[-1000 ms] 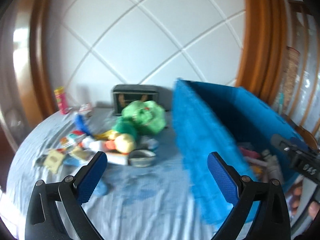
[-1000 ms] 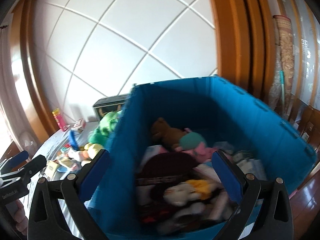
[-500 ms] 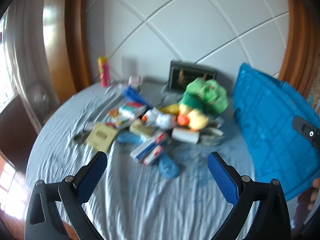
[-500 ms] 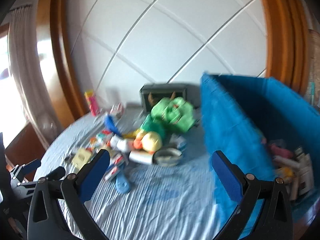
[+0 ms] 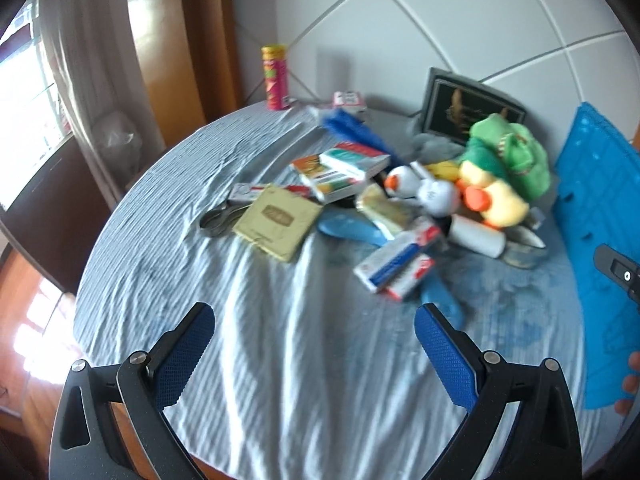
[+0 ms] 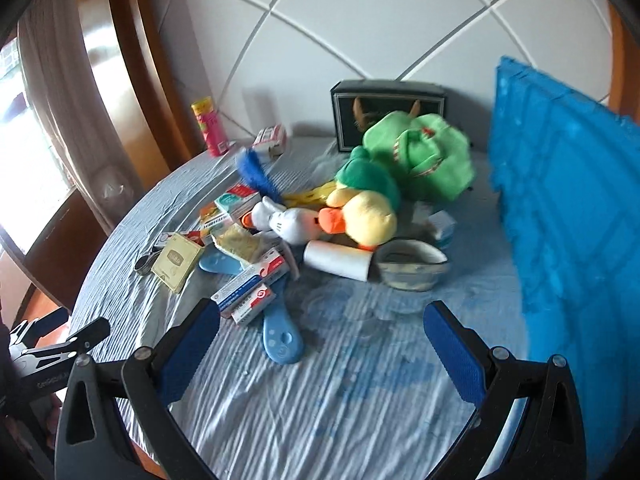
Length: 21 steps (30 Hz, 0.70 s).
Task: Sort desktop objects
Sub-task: 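Move both open tools from the crate back over the table pile, then grasp the beige plaster box with the left tool and lift it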
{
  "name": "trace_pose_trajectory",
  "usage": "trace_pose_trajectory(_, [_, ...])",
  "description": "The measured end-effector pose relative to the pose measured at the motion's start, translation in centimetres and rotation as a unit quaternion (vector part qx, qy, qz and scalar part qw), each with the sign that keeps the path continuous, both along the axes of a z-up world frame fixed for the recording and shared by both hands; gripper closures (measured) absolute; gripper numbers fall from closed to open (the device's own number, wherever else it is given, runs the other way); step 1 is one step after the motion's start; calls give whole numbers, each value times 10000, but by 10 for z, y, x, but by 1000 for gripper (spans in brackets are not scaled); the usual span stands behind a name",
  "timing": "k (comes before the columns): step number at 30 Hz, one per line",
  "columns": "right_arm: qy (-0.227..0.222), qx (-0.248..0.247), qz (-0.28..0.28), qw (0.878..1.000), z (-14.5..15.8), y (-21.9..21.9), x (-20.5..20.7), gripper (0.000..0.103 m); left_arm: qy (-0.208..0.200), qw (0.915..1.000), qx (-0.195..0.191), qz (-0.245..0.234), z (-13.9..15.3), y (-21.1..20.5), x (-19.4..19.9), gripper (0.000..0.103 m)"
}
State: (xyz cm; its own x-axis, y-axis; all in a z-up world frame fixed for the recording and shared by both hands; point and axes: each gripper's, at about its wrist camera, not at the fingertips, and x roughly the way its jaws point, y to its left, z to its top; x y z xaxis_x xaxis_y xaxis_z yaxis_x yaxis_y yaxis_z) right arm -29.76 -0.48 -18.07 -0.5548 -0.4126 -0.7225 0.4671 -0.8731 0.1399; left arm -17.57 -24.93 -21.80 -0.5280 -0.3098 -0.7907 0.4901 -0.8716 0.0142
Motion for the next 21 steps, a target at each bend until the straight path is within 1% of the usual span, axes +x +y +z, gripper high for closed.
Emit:
trace_pose_trajectory(2, [-149,26,6,9999,-10,-12,-7,0,-47,9999,-51,88,-6,-16,-1,2])
trace_pose_trajectory(4, [-276,85,170,9994,-20,-33,-13,0,-41,10000,25,84,-11,-31,-4,2])
trace_pose_trajectory(7, [-302,166,261,9991,-29,-58,-15,0,-104,9999,34,-43,-19,-59,-17,2])
trace_pose_trajectory(10, [-468,100,249,9985,-40,-90,-17,0,-144,9995,28,-276,-29,-90,-32,3])
trace_pose_trajectory(11, [-534,82,228,9983,-45,-102,-18,0,-154,9992,30,-363,-32,-102,-37,8])
trace_pose_trajectory(12, [-600,65,207,9980,-49,-113,-19,0,-167,9988,32,-451,-36,-113,-42,20])
trace_pose_trajectory(13, [-694,56,139,9975,-55,-125,-21,0,-241,9982,35,-548,-43,-127,-49,28])
trace_pose_trajectory(14, [-833,3,82,9965,-62,-137,-24,0,-315,9974,39,-643,-50,-140,-56,41])
trace_pose_trajectory(15, [-974,-52,26,9952,-68,-149,-26,0,-386,9967,93,-714,-57,-153,-63,49])
trace_pose_trajectory(17, [-1101,-81,-74,9939,-80,-170,-30,0,-527,9948,198,-854,-73,-179,-75,53])
trace_pose_trajectory(19, [-1174,-45,-227,9928,-93,-195,-32,0,-671,9930,116,-961,-88,-197,-86,60])
trace_pose_trajectory(20, [-1219,-61,-244,9922,-98,-206,-33,0,-739,9923,76,-993,-95,-204,-90,66])
trace_pose_trajectory(21, [-1264,-80,-258,9916,-103,-216,-34,0,-794,9917,106,-1009,-103,-212,-95,70])
